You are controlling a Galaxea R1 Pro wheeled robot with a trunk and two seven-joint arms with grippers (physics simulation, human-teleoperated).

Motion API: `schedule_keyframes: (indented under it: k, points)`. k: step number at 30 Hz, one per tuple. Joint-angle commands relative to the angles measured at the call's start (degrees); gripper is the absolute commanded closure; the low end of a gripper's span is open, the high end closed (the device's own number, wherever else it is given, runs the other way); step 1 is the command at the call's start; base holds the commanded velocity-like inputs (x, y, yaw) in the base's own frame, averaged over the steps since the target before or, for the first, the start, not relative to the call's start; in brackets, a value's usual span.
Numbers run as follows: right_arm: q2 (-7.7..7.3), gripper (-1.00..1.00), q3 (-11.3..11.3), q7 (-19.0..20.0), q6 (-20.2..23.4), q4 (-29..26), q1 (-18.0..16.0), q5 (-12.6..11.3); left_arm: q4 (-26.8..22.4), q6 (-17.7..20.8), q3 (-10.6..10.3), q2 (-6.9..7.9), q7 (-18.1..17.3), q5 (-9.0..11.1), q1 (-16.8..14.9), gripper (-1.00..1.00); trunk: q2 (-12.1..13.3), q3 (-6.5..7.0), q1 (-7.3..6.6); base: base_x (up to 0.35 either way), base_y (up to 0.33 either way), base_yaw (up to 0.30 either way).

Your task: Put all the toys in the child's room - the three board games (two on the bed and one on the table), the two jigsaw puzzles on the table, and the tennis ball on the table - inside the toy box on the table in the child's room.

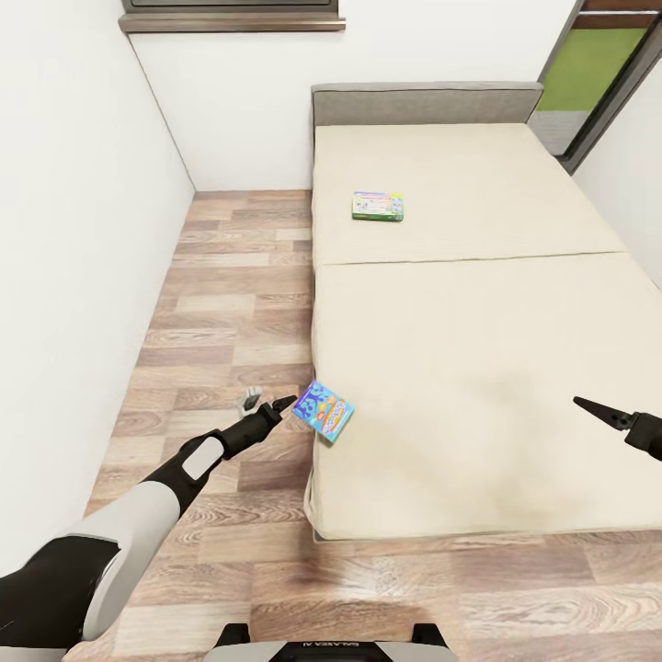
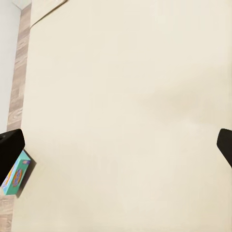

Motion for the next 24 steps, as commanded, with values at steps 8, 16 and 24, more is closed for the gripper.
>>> schedule_keyframes:
  k: [8,16,24]
  points:
    - [-0.02,-1.00,-0.09,0.05,0.39,0.00,-0.01,-0.28,-0.01,0.34,-0.34,0.05,-0.05,0.59,0.01,-1.00,-0.02,-0.03,0.00,0.000,0.000,-0.010]
    - [-0.04,-1.00,-0.10,0.09,0.39,0.00,-0.01,-0.26,-0.01,0.33,-0.34,0.05,-0.07,0.59,0.04,-1.00,-0.02,-0.03,0.00,0.000,0.000,-0.003]
    - [-0.05,-1.00,-0.11,0.52,0.39,0.00,-0.02,-0.24,-0.01,0.33,-0.34,0.05,-0.06,0.59,0.04,-1.00,-0.02,-0.03,0.00,0.000,0.000,-0.037]
